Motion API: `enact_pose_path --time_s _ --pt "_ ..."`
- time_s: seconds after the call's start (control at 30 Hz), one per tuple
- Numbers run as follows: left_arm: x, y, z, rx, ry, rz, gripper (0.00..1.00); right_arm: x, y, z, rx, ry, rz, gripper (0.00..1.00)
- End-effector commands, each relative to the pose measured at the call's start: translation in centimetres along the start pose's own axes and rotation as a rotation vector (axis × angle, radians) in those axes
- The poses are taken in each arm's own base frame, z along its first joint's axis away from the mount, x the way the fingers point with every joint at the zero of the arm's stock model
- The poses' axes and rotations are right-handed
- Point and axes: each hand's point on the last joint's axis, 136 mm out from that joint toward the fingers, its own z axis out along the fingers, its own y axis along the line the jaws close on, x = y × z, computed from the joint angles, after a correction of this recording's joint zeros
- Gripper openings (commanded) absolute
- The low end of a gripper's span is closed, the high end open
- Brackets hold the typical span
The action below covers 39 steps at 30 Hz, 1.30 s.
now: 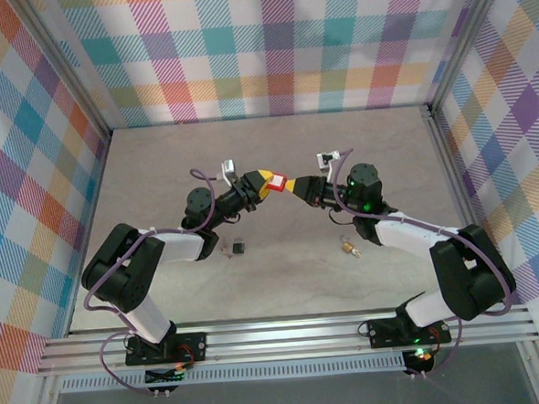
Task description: Lock with the key
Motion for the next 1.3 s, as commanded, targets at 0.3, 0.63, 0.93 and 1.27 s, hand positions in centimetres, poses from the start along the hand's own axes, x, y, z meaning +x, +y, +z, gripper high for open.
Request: enact_pose_path --time_s 0.3,0.63,0.93,1.27 --pt "0.4 -2.7 0.7 0.091 0.066 0.017 0.00 -0.9 2.6 -0.7 -0.134 0.116 0.058 0.28" --pt "0.1 -2.2 0.4 0.080 0.040 0.012 0.00 -0.7 2.4 -0.9 -0.113 0.113 0.071 0.28" --pt "-0.1 -3.0 -0.2 0.090 0.004 0.078 0.00 -0.7 1.9 -0.9 -0.095 0.097 0.143 0.25" --pt "-0.4 -2.9 -0.3 0.087 -0.019 0.088 0.00 -0.1 1.7 -0.4 -0.081 0.088 0.153 0.22"
